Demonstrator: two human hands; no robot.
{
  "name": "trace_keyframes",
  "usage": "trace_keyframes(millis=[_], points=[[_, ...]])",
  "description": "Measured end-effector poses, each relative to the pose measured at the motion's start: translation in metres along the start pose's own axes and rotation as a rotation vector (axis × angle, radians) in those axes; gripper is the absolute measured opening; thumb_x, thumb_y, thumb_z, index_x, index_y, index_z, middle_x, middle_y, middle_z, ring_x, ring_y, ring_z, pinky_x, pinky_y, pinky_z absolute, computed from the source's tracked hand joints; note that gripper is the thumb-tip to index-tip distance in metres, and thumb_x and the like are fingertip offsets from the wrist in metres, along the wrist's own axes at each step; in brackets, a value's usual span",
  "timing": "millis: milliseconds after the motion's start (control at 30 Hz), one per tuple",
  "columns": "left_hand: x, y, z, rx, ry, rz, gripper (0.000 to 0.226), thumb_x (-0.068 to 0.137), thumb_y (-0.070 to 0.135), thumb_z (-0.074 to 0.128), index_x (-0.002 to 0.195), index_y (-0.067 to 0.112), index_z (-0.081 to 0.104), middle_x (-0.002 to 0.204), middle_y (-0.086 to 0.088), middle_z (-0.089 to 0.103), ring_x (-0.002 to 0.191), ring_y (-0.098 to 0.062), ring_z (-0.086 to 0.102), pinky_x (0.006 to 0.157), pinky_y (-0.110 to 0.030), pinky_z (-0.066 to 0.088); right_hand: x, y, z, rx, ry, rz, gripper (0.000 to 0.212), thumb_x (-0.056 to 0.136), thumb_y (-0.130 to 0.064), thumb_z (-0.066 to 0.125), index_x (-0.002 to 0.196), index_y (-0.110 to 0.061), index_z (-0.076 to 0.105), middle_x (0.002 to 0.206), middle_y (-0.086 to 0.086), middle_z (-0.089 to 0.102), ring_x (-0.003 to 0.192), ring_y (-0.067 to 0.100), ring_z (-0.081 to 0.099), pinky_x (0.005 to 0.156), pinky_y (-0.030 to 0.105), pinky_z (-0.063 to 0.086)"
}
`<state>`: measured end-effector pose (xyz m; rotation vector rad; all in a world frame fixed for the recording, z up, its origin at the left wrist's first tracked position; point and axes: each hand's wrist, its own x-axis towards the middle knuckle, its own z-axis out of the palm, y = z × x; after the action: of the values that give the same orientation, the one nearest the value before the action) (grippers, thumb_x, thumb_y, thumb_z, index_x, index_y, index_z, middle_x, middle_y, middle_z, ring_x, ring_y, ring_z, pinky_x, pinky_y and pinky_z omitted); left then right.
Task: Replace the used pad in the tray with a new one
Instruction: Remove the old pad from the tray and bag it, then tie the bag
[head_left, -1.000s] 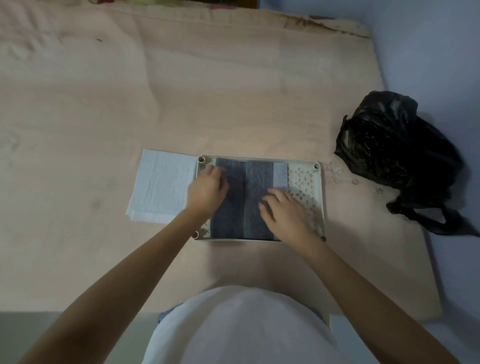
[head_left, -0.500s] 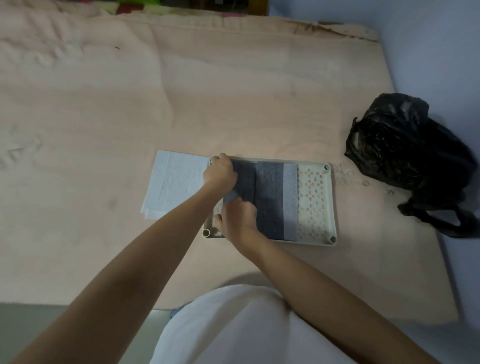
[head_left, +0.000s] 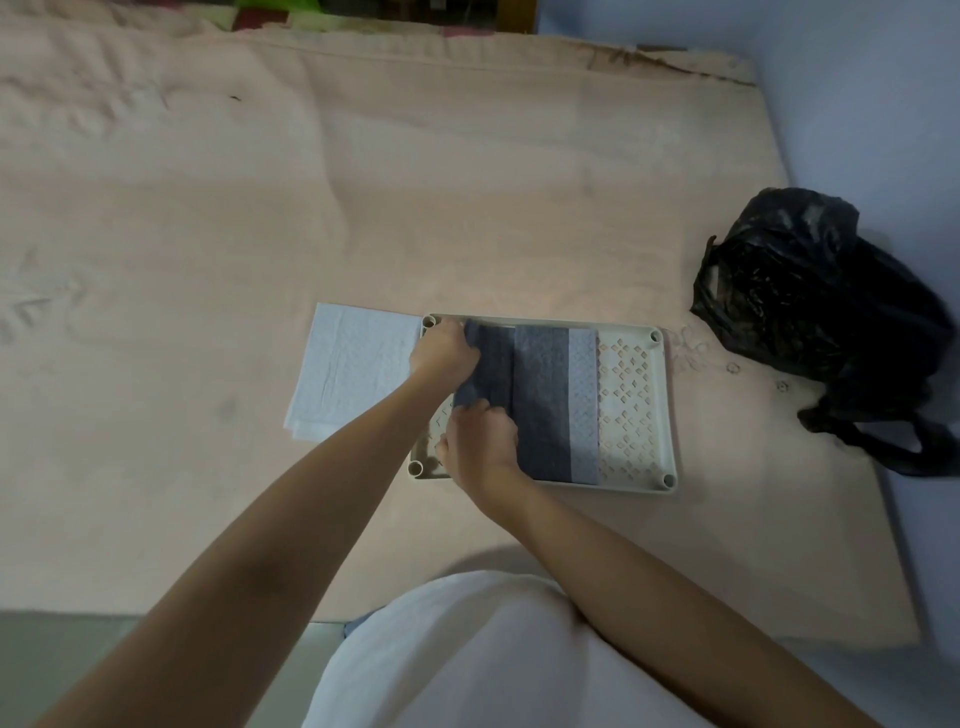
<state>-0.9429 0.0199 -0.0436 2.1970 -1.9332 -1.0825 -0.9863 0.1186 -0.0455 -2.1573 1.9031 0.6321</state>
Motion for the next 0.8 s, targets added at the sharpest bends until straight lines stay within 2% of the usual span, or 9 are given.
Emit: trace_keyframes(millis=[100, 200, 267, 367, 433, 533, 633, 733, 800], points=[[0.000, 0.000, 0.000, -0.026, -0.004, -0.001, 0.020, 0.090, 0.011, 0.049, 0.106, 0.001, 0.053, 0.092, -0.014, 0.065, 0.076, -0.030, 0.062, 0.066, -0.036, 0.054, 0.001, 0.001, 0.000, 0.004, -0.008, 0.011, 0.035, 0.097, -0.032, 0.042, 0.113, -0.003, 0.055, 0.106, 0.016, 0.057, 0.091, 0.032, 0.060, 0.068, 0.037, 0.056], [-0.002, 0.002, -0.001, -0.039, -0.009, 0.003, 0.012, 0.090, 0.012, 0.049, 0.097, 0.003, 0.054, 0.088, -0.013, 0.065, 0.076, -0.031, 0.065, 0.068, -0.038, 0.057, -0.001, 0.000, -0.001, 0.033, -0.034, 0.029, 0.033, 0.096, -0.030, 0.044, 0.113, -0.005, 0.057, 0.108, 0.015, 0.058, 0.094, 0.030, 0.060, 0.070, 0.037, 0.055], [-0.002, 0.003, -0.003, -0.030, -0.016, 0.004, 0.012, 0.089, 0.013, 0.049, 0.092, 0.003, 0.054, 0.084, -0.013, 0.065, 0.075, -0.031, 0.066, 0.064, -0.035, 0.055, -0.001, 0.001, -0.003, 0.036, -0.059, 0.024, 0.028, 0.095, -0.023, 0.047, 0.113, -0.006, 0.060, 0.109, 0.013, 0.059, 0.096, 0.028, 0.060, 0.072, 0.036, 0.055], [-0.002, 0.006, -0.007, -0.032, -0.018, -0.001, 0.020, 0.089, 0.020, 0.048, 0.098, 0.002, 0.053, 0.080, -0.009, 0.064, 0.067, -0.027, 0.066, 0.056, -0.028, 0.048, -0.004, 0.009, -0.012, 0.164, -0.075, 0.025, 0.020, 0.094, -0.016, 0.048, 0.105, -0.011, 0.064, 0.106, 0.007, 0.065, 0.097, 0.024, 0.062, 0.065, 0.025, 0.045], [-0.002, 0.010, -0.009, -0.056, -0.007, 0.001, 0.023, 0.091, 0.028, 0.047, 0.098, 0.006, 0.050, 0.075, -0.005, 0.061, 0.058, -0.022, 0.063, 0.052, -0.025, 0.044, -0.010, 0.020, -0.024, 0.302, -0.073, 0.049, 0.020, 0.095, -0.021, 0.047, 0.103, -0.012, 0.063, 0.106, 0.005, 0.066, 0.099, 0.025, 0.062, 0.063, 0.025, 0.036], [-0.002, 0.021, -0.010, -0.091, 0.003, 0.016, 0.027, 0.089, 0.033, 0.048, 0.092, 0.006, 0.052, 0.072, -0.005, 0.061, 0.056, -0.023, 0.064, 0.054, -0.027, 0.049, -0.024, 0.038, -0.039, 0.444, -0.055, 0.097, 0.027, 0.095, -0.032, 0.048, 0.104, -0.010, 0.061, 0.106, 0.008, 0.066, 0.100, 0.029, 0.062, 0.070, 0.030, 0.036], [-0.005, 0.037, -0.009, -0.147, -0.030, 0.043, 0.028, 0.088, 0.030, 0.052, 0.092, 0.003, 0.054, 0.071, -0.006, 0.059, 0.057, -0.027, 0.067, 0.059, -0.037, 0.059, -0.036, 0.053, -0.040, 0.518, -0.037, 0.141, 0.026, 0.094, -0.034, 0.049, 0.088, -0.011, 0.058, 0.093, 0.006, 0.066, 0.091, 0.028, 0.063, 0.067, 0.030, 0.037], [-0.010, 0.053, -0.005, -0.130, -0.067, 0.081, 0.023, 0.088, 0.023, 0.054, 0.097, 0.003, 0.053, 0.082, -0.008, 0.059, 0.058, -0.024, 0.062, 0.044, -0.027, 0.050, -0.043, 0.070, -0.031, 0.578, -0.038, 0.210, 0.034, 0.094, -0.034, 0.048, 0.067, -0.015, 0.042, 0.065, -0.003, 0.049, 0.072, 0.023, 0.055, 0.060, 0.028, 0.035], [-0.014, 0.064, 0.000, -0.072, -0.068, 0.115, 0.023, 0.088, 0.022, 0.054, 0.103, 0.005, 0.049, 0.092, -0.009, 0.058, 0.070, -0.027, 0.061, 0.055, -0.028, 0.049, -0.046, 0.080, -0.022, 0.617, -0.036, 0.255, 0.035, 0.093, -0.033, 0.049, 0.064, -0.017, 0.039, 0.060, -0.004, 0.042, 0.066, 0.021, 0.051, 0.053, 0.026, 0.032]])
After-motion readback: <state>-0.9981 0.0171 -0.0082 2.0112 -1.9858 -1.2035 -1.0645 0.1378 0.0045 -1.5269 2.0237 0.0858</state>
